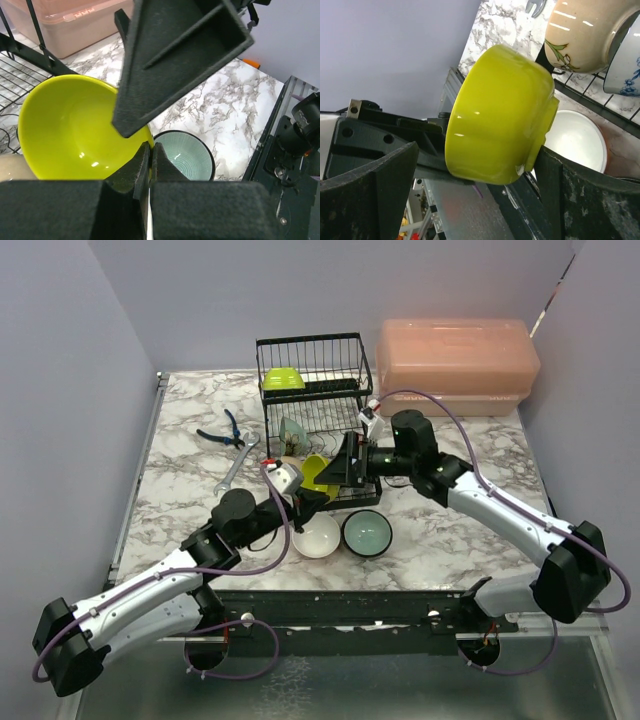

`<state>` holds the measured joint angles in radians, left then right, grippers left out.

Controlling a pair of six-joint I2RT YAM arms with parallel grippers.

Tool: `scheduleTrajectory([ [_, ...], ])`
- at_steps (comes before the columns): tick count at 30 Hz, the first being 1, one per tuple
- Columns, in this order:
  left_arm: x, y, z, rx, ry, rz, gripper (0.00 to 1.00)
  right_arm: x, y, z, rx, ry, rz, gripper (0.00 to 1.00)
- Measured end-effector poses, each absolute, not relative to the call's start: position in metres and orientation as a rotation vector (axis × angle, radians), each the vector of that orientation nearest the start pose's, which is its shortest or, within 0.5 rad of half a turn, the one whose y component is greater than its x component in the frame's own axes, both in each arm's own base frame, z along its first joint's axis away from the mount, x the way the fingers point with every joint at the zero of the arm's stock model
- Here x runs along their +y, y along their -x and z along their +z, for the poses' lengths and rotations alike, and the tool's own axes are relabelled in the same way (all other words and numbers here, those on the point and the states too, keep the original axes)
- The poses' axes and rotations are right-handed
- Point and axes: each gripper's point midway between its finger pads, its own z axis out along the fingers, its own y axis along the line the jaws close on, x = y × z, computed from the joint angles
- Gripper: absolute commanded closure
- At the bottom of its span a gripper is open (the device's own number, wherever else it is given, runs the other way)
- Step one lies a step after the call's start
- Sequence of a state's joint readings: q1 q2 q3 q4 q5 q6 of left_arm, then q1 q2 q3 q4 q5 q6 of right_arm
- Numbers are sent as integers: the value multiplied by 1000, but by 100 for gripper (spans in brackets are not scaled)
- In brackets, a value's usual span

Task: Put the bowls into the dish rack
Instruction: Turn the bowl upside down on the dish rack.

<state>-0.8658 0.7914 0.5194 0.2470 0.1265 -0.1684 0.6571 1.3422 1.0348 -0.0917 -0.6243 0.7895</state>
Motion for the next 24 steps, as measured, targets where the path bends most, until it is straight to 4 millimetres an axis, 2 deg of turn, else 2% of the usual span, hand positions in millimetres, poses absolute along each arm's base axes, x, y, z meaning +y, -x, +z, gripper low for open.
scheduleTrajectory([
  [4,-276,-194,246,1530,-689,-896,100,340,-235,246,2248,314,1475,4],
  [8,-278,-195,243,1536,-706,-894,100,344,-241,237,2295,312,1454,14],
  [13,-280,-195,242,1539,-717,-892,100,345,-244,226,2331,316,1434,39],
  [16,-280,-195,244,1530,-717,-895,100,343,-245,224,2336,319,1420,50],
  [18,-280,-195,244,1530,-717,-894,100,343,-245,224,2332,326,1413,63],
  [21,-280,-195,244,1535,-711,-896,100,343,-245,224,2333,334,1407,95],
  [22,-280,-195,244,1537,-708,-896,100,342,-245,224,2333,335,1405,99],
  [23,-280,-196,244,1541,-704,-897,94,342,-245,223,2335,337,1402,100],
  [24,-279,-196,243,1545,-700,-898,82,342,-245,223,2335,339,1399,100],
])
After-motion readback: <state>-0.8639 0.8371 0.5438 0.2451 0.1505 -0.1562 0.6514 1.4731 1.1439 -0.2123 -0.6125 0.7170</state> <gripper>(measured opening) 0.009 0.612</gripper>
